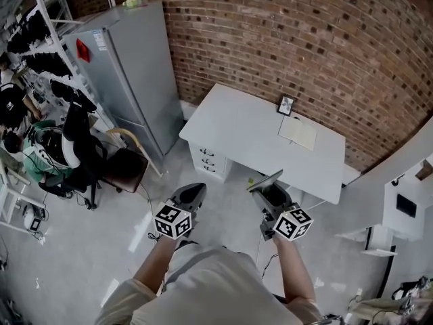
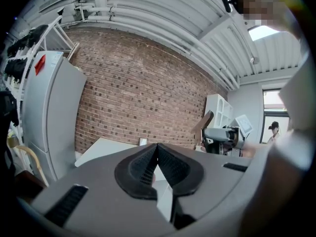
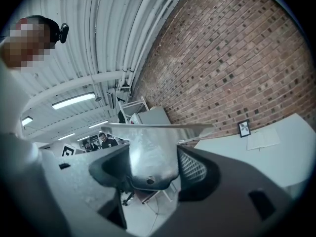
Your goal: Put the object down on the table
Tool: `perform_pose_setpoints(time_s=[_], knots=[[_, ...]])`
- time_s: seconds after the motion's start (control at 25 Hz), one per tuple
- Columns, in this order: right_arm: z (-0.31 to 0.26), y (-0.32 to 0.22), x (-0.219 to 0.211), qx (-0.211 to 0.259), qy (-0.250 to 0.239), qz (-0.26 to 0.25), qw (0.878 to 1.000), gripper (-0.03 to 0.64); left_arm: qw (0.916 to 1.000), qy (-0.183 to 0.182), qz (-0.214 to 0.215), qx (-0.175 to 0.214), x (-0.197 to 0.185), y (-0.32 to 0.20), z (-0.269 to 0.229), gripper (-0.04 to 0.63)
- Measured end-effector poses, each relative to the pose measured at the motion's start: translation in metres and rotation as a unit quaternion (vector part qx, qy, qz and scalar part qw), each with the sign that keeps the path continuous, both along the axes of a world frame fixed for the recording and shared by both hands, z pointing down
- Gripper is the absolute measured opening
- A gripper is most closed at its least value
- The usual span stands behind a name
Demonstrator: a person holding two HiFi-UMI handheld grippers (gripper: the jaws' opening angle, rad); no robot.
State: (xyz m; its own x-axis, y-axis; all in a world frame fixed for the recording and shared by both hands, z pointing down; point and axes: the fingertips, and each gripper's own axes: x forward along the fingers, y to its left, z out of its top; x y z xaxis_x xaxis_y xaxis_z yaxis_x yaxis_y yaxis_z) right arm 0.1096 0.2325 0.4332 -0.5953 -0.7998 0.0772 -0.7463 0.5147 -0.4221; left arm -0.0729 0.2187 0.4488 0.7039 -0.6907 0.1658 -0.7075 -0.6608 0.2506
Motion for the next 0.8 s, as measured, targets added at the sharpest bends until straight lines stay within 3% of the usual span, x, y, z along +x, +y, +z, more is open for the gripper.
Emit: perform_pose_setpoints(time_s=[0.36,0.8], knots=[[0.008,-0.006,0.005,-0.008,-0.003,-0.008,1.0,0.29,0.9999,-0.003,-0.01,-0.01,0.005,-0.002,0.007,-0.006],[0.015,-0.054,-0.006,-0.017,0.004,0.002,1.0,0.288,0.9999,0.003,0.013,-0.009,0.0,-0.059,0.012,-0.006]])
